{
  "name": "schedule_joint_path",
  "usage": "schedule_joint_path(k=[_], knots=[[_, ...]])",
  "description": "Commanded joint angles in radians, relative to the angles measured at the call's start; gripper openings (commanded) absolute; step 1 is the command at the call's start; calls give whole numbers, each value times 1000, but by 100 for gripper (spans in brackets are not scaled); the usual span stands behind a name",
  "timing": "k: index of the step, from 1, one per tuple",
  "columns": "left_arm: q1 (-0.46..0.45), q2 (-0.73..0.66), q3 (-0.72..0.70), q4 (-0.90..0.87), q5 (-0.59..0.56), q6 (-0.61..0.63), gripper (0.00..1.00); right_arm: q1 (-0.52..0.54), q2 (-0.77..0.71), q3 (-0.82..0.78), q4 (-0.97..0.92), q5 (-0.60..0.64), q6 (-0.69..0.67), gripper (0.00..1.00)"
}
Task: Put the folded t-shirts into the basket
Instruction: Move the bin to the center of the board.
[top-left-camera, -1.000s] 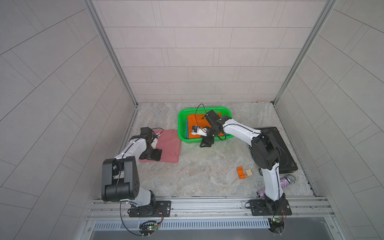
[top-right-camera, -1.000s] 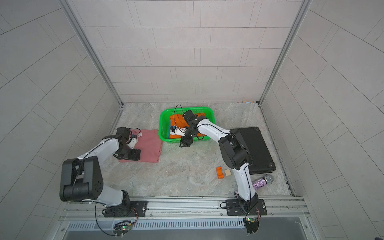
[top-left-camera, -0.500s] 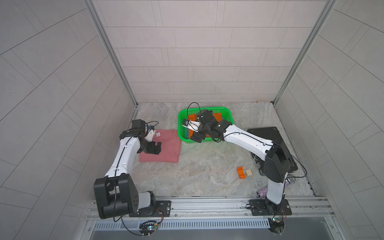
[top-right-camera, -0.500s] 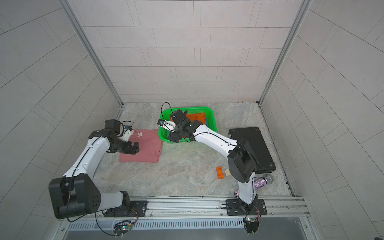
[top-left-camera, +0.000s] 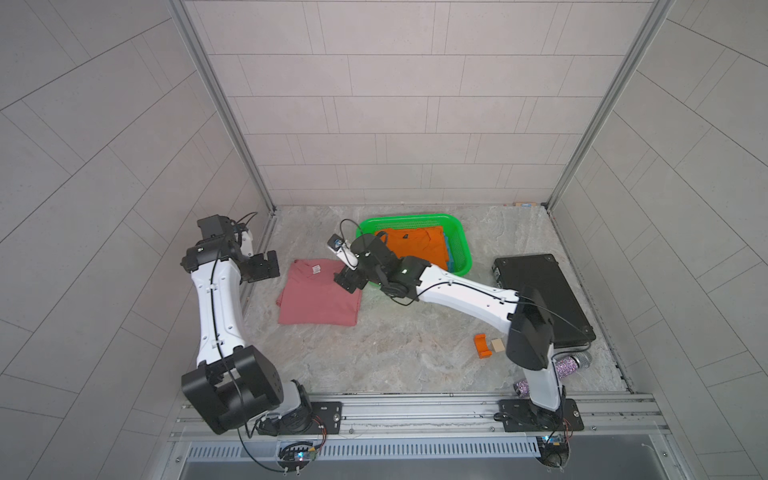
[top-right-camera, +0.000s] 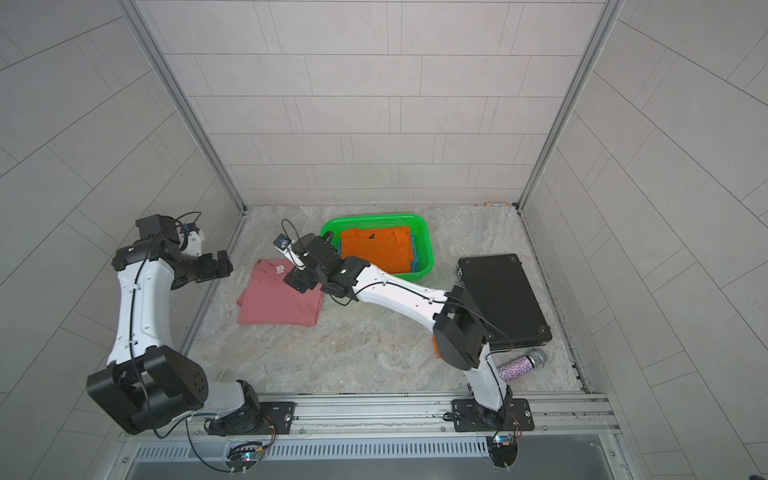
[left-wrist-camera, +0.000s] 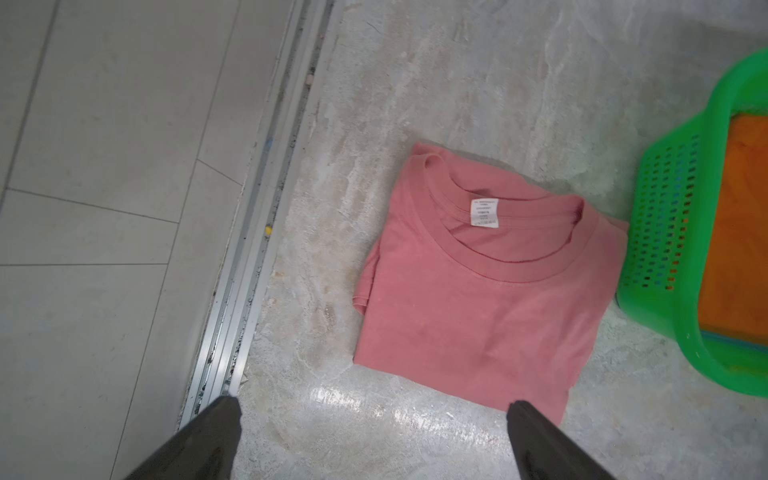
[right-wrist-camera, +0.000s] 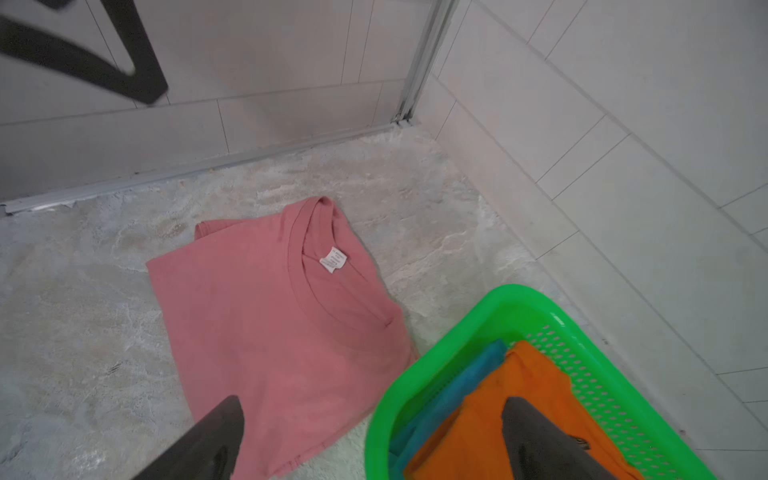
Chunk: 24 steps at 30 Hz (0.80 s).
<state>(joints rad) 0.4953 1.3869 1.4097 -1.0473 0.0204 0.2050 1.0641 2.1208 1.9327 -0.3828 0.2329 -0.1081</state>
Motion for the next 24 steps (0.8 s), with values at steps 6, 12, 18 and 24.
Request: schedule_joint_path(k=[6, 12, 18, 24], knots=[[77, 71, 57, -85, 90, -79, 100, 88, 272, 261, -77, 18, 89, 100], [103, 95, 77, -93, 98, -92, 100, 88, 483, 502, -127, -90, 147, 100], [115, 109, 75, -92, 117, -88, 100, 80, 570, 524, -64, -162, 255, 100], [120, 133, 92, -92, 113, -90, 100, 57, 621, 537, -135, -343, 304, 100]])
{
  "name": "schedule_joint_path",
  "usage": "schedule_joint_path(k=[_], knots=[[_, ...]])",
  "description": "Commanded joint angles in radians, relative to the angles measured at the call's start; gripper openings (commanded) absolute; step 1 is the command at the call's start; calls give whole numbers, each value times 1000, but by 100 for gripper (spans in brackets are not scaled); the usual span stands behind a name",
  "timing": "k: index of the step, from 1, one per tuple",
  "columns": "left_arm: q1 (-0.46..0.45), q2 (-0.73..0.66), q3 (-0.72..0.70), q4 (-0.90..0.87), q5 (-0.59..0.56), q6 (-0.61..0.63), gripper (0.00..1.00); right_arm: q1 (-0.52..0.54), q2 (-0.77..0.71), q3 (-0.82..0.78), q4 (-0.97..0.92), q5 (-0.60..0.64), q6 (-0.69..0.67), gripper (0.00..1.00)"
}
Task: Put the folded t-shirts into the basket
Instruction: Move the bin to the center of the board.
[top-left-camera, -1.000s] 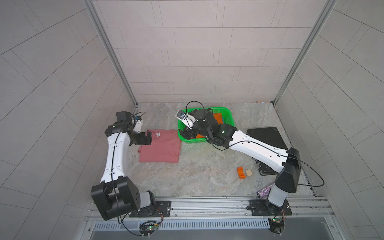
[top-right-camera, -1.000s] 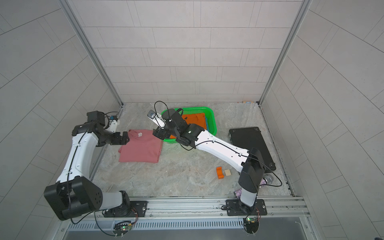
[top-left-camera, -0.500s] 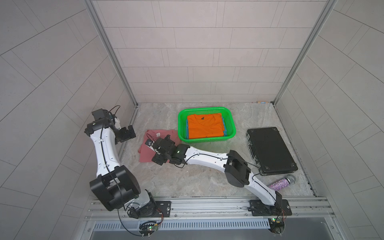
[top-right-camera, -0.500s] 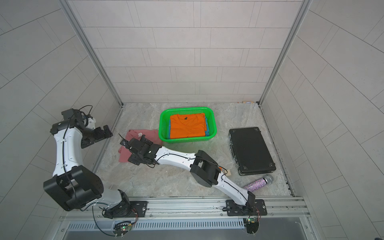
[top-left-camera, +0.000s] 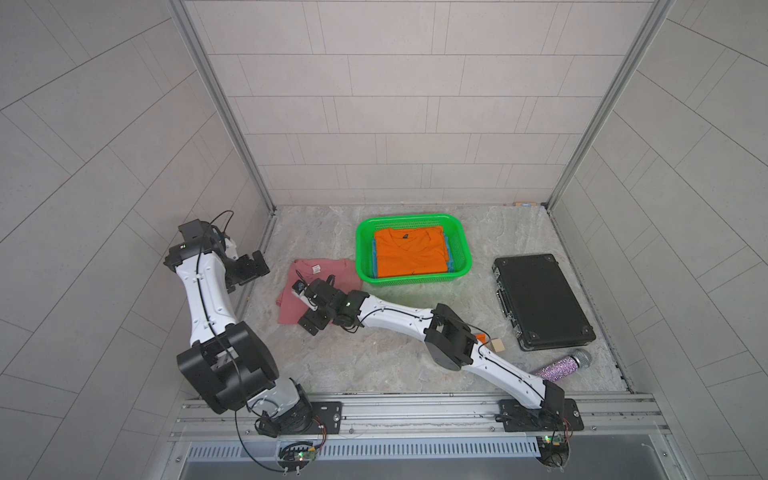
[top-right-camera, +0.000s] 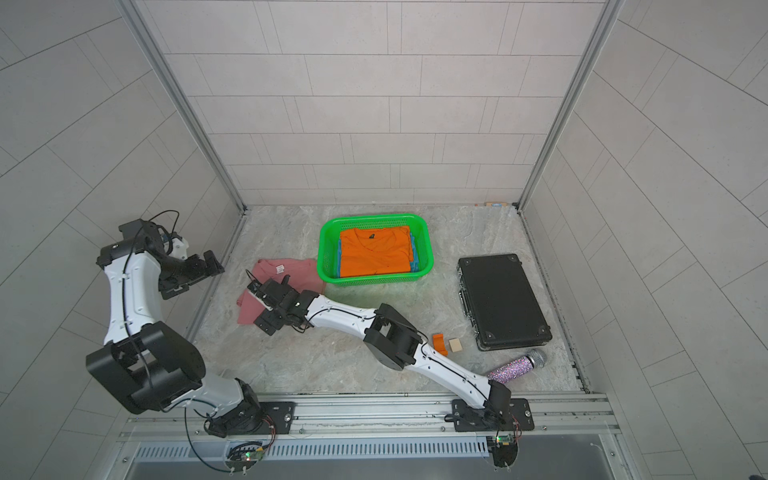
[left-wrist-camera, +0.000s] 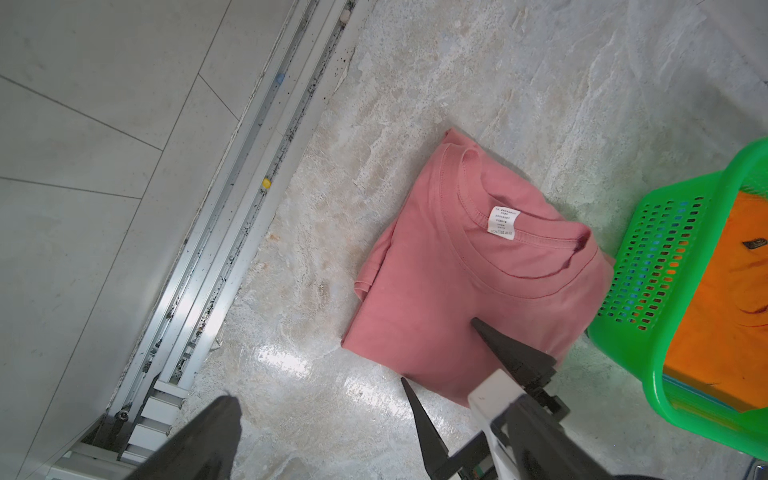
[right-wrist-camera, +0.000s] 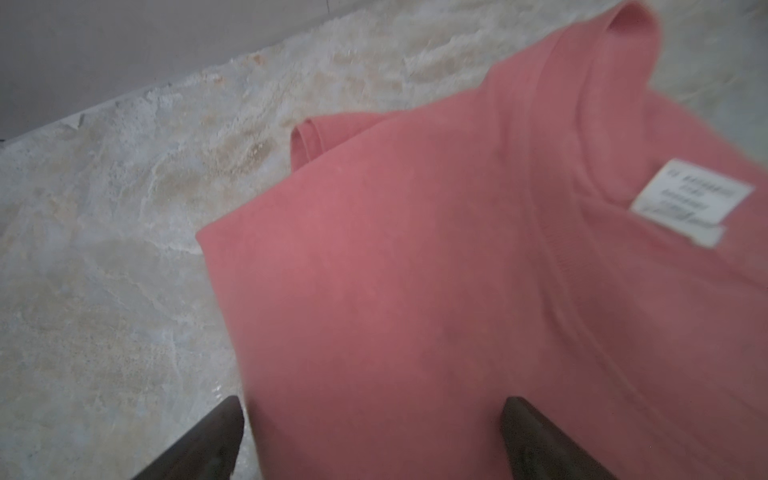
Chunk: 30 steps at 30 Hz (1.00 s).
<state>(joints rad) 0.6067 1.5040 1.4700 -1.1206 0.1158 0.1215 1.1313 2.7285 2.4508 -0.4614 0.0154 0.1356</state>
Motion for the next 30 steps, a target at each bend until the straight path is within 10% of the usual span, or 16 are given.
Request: schedule_joint_path(k=[1, 13, 30], knots=[[8, 19, 35, -20, 16, -7, 100, -14, 18, 18, -86, -142, 58, 100], [14, 15, 41, -12, 27, 3, 100, -18, -135, -232, -408, -446, -170, 100], [13, 54, -154, 85, -18, 150, 100, -5, -423, -673, -566, -517, -250, 100]])
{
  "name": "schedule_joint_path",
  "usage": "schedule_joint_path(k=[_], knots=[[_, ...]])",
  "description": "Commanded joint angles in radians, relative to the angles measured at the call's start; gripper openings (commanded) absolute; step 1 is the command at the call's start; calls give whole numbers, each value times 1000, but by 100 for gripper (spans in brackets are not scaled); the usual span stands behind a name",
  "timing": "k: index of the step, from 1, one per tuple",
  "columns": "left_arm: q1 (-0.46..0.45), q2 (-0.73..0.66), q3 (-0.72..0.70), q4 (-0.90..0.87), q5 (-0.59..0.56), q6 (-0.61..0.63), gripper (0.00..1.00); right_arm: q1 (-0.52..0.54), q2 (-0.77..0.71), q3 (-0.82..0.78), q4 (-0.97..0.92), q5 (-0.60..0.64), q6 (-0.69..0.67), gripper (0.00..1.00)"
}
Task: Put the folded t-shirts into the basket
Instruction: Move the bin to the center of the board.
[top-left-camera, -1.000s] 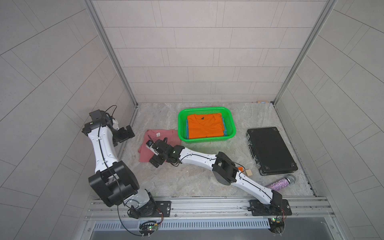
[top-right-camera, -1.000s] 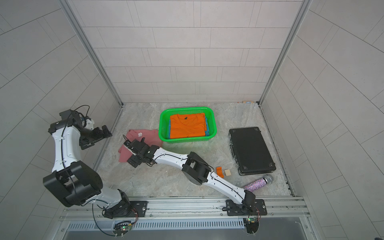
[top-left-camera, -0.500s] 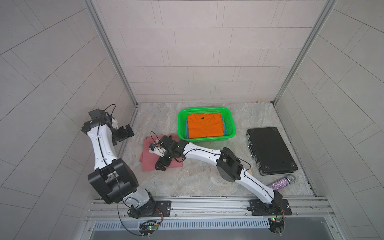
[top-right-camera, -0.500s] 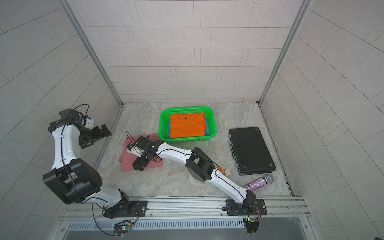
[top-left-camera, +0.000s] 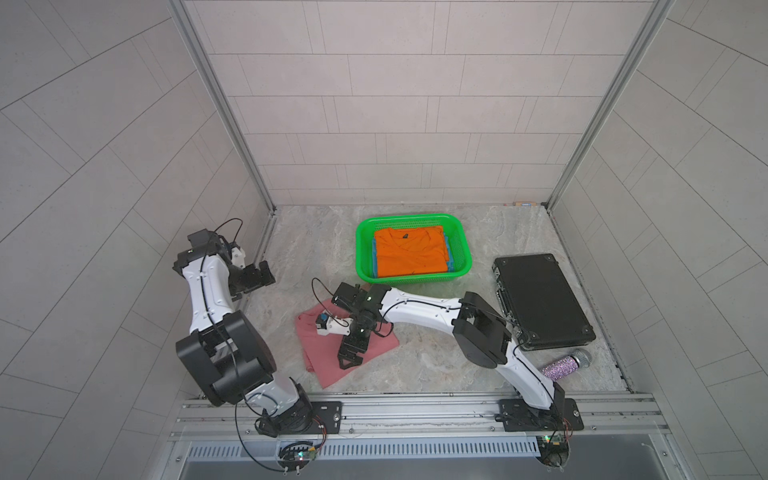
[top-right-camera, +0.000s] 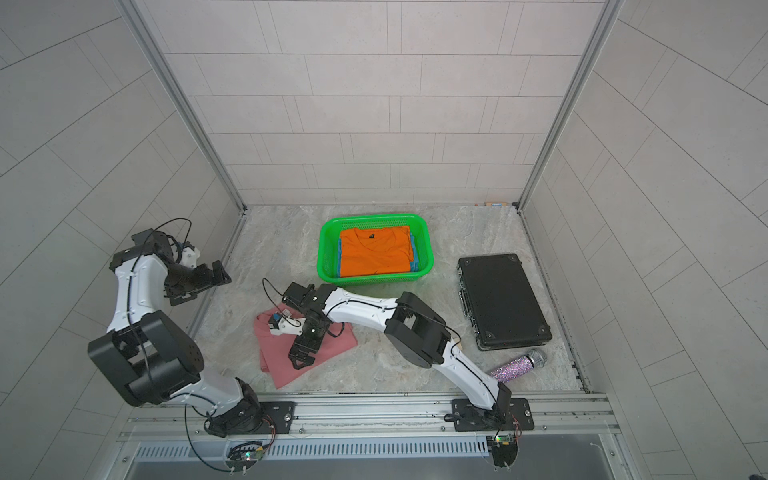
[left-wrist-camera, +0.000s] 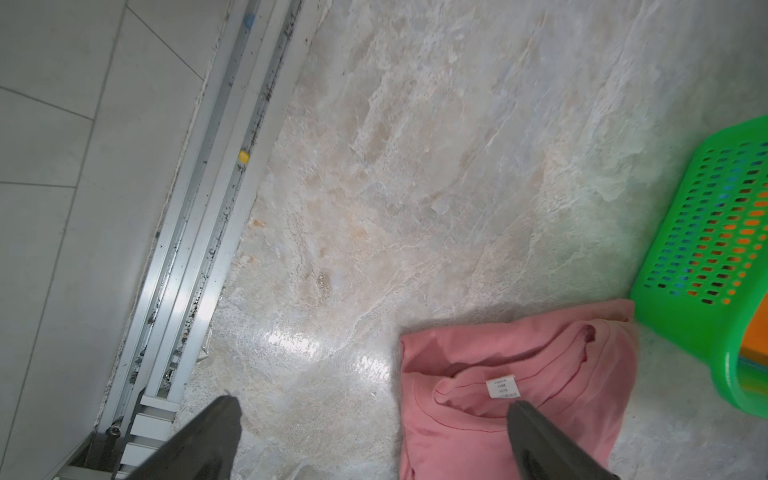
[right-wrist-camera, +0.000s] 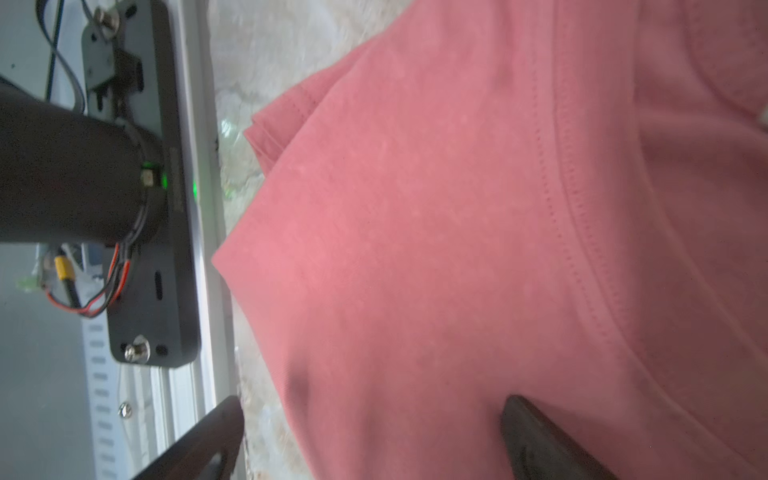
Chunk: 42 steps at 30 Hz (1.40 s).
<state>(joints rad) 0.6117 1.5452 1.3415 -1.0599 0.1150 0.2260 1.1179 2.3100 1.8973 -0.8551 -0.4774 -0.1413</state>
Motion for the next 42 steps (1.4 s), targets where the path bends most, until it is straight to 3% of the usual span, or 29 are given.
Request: schedule_joint_path(k=[1, 9, 13, 16, 19, 27, 32, 36, 42], knots=[[9, 14, -35, 34, -20, 46, 100, 8, -32, -158, -149, -24, 44, 100], [9, 31, -53, 53, 9, 18, 100, 8, -200, -366, -63, -18, 170, 100], [8, 35, -72, 66, 18, 12, 100, -2, -314, -388, 22, -23, 229, 100], [7, 40, -83, 68, 37, 9, 100, -29, -370, -372, 83, 78, 281, 100], [7, 38, -95, 65, 59, 9, 100, -40, -385, -420, 165, 216, 275, 100], [4, 22, -142, 77, 108, -13, 100, -56, -325, -565, 289, 250, 262, 100], [1, 26, -163, 81, 115, -1, 100, -80, -381, -673, 317, 284, 313, 100], [-2, 18, -181, 94, 131, 7, 100, -107, -489, -825, 365, 289, 447, 100], [-30, 7, -194, 108, 143, 8, 100, -148, -629, -1012, 464, 366, 781, 100]])
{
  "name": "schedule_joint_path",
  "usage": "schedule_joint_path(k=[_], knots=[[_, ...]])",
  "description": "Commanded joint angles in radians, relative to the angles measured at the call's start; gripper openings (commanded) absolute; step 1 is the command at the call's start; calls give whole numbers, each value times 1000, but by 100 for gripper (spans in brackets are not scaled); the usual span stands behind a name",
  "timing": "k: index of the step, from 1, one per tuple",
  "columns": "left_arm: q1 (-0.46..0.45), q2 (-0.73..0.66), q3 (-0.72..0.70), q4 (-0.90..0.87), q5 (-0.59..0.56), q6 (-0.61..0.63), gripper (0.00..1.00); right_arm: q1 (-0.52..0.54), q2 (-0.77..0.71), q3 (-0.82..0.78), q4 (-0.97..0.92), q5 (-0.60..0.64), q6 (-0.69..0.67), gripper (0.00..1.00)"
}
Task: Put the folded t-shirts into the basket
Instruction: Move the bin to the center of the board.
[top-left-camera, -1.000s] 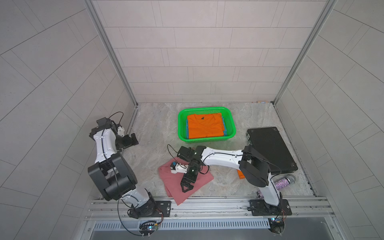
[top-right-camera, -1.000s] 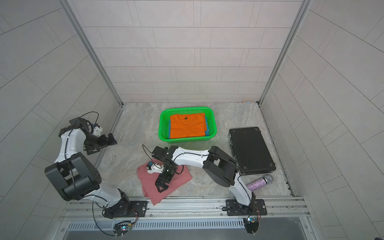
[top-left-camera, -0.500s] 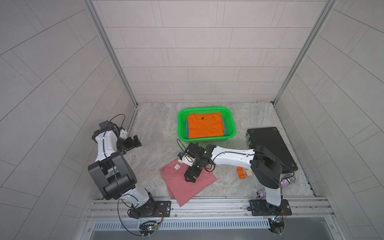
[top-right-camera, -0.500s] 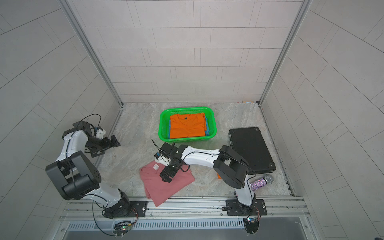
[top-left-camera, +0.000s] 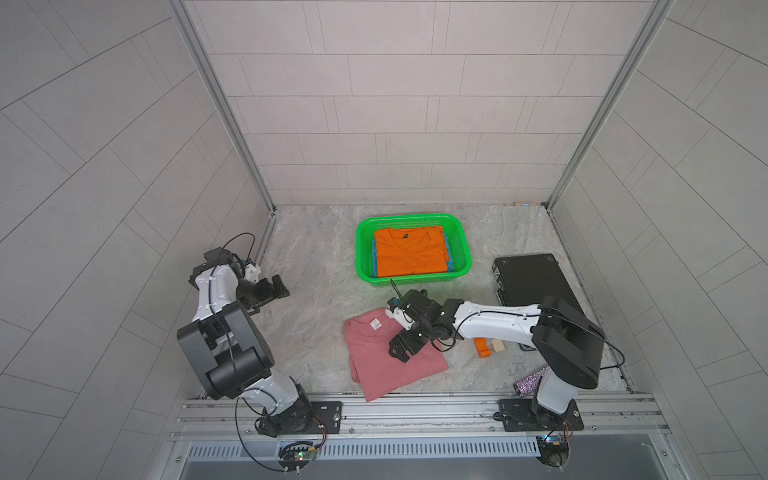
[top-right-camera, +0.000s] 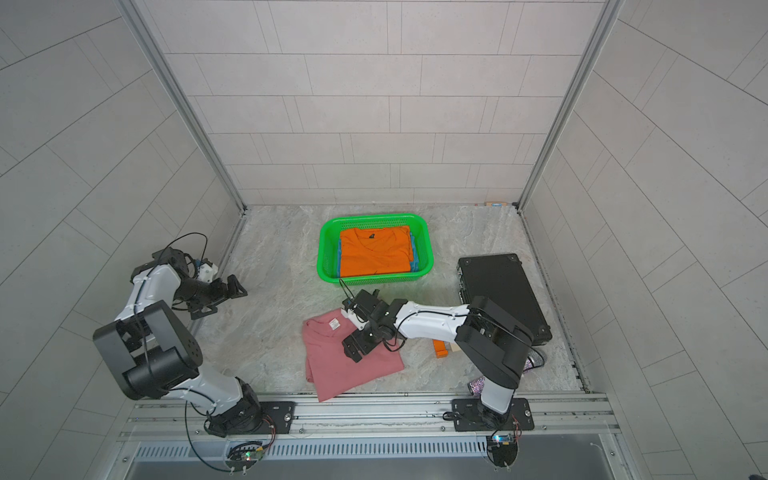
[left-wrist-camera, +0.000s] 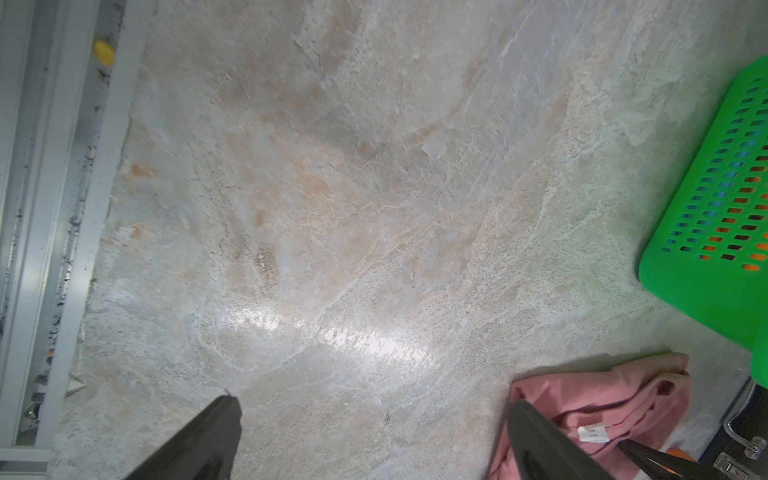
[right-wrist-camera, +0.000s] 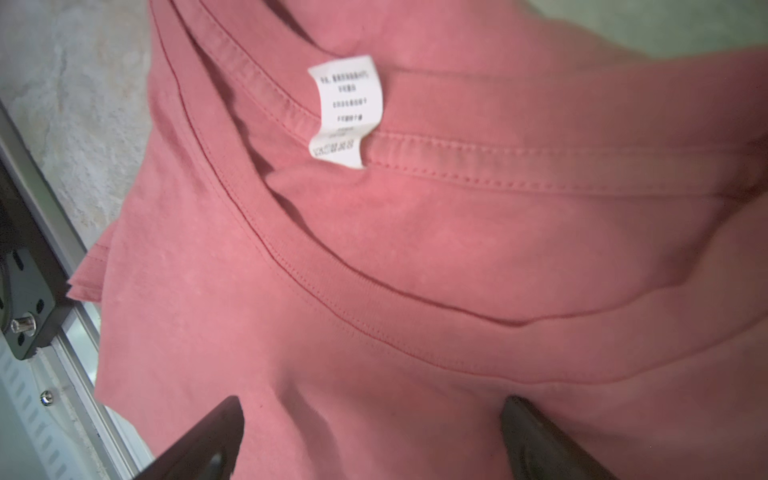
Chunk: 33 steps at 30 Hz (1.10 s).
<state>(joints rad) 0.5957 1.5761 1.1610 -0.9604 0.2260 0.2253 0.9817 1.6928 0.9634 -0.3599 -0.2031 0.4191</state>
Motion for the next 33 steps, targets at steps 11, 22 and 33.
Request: schedule_joint_path(k=[11, 22, 33], knots=[[-135, -105, -98, 28, 179, 83, 100, -10, -36, 34, -104, 205, 395, 100], [-259, -347, -303, 253, 629, 86, 94, -28, -363, 1, -351, 539, 507, 100], [-460, -267, -401, 329, 582, 401, 92, -354, -320, -173, -137, -58, 178, 67]])
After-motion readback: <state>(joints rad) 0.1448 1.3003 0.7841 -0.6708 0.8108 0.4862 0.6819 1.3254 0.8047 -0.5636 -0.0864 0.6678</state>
